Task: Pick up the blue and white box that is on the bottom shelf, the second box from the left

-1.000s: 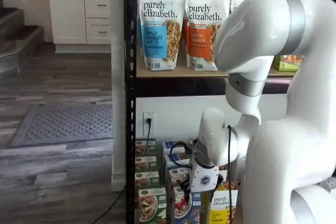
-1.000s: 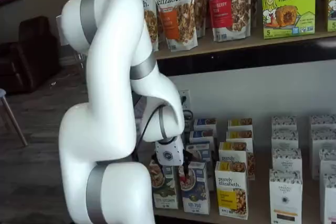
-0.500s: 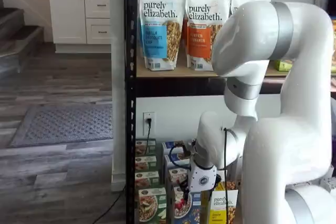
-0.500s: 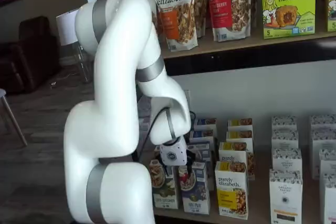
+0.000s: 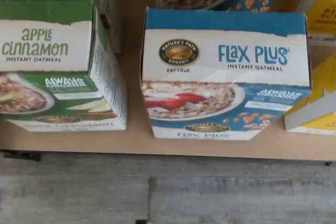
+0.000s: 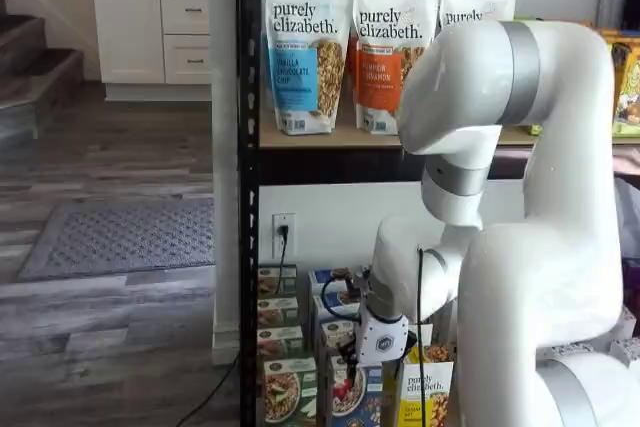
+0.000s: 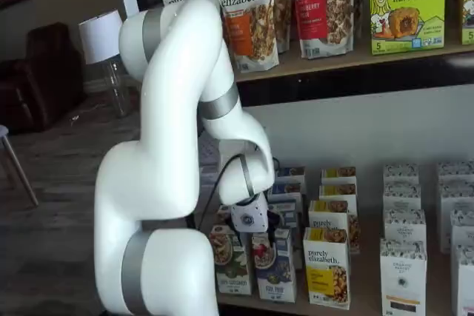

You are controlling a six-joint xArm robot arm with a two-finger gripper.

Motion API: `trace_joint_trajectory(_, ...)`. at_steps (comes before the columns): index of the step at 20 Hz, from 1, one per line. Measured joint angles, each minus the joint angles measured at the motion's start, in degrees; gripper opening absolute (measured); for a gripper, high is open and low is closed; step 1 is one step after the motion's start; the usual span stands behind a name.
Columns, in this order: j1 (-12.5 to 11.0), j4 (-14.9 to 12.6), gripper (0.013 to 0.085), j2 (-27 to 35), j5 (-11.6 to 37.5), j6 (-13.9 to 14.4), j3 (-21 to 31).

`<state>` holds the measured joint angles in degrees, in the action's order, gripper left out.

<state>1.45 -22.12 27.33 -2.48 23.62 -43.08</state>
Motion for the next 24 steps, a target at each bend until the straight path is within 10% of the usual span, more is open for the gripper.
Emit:
trace_joint_trajectory(5,-0.8,-3.8,0.0850,1.9,0.2,3.0,-2.5)
trace_joint_trajectory(16,0.3,3.9,0.0850,5.3,0.7,-3.7,-7.0)
trace_joint_trajectory(24,-0.4,-2.7,0.0850,7.8,0.6,2.3,-10.1)
